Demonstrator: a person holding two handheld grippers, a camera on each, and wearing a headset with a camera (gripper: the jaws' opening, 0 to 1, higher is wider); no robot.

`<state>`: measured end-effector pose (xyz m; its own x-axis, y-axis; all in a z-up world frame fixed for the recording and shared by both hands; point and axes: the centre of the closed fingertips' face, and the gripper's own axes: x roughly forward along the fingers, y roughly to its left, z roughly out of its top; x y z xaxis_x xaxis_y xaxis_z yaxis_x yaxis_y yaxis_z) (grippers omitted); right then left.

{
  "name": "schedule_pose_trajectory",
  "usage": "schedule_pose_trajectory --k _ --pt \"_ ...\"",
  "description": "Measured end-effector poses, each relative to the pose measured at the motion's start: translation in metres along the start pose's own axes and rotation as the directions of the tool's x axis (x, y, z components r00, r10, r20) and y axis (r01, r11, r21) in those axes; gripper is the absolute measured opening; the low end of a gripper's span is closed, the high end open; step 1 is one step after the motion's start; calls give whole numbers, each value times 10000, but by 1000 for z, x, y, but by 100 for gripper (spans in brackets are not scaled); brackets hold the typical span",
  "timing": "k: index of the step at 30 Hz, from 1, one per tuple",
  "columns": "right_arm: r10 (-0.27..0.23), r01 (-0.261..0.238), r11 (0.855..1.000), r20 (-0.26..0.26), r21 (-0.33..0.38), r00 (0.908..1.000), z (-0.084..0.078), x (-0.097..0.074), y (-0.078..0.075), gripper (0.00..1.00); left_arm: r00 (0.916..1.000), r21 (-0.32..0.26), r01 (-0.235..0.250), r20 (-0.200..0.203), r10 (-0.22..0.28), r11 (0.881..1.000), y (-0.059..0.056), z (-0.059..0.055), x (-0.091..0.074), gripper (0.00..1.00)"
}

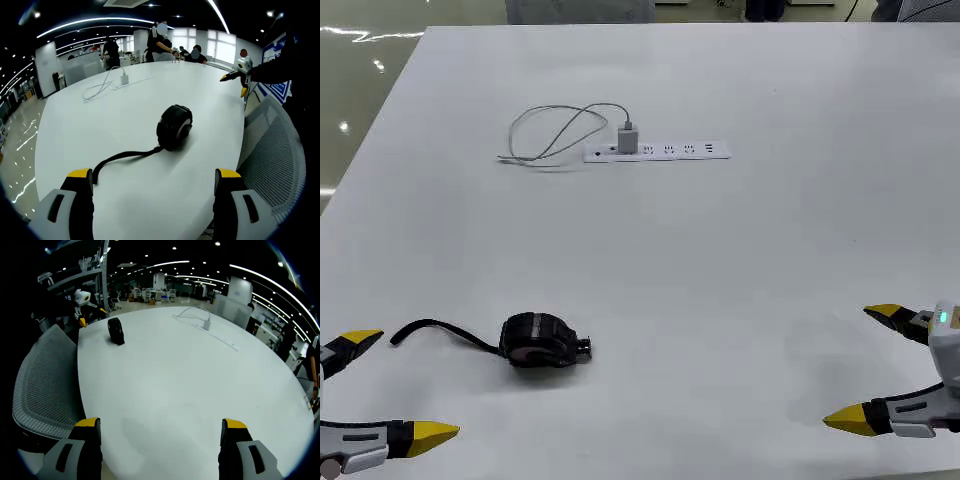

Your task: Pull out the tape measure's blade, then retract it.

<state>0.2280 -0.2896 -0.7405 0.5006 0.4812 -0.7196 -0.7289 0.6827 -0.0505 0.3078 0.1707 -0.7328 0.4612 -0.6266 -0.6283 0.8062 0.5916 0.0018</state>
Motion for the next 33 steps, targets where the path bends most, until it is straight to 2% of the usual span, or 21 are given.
schedule_pose_trajectory --k 17,24,33 --pt "70 -70 10000 -42 -71 10000 1 0 4 99 10000 -93 -35 59 36 10000 3 4 0 99" --pt "80 -80 9999 -34 -101 10000 6 0 2 99 9999 -143 6 -107 -7 9999 5 3 1 99" --pt "290 -286 9989 91 -361 9995 24 4 2 99 9988 442 448 -229 -439 9980 -1 23 6 99"
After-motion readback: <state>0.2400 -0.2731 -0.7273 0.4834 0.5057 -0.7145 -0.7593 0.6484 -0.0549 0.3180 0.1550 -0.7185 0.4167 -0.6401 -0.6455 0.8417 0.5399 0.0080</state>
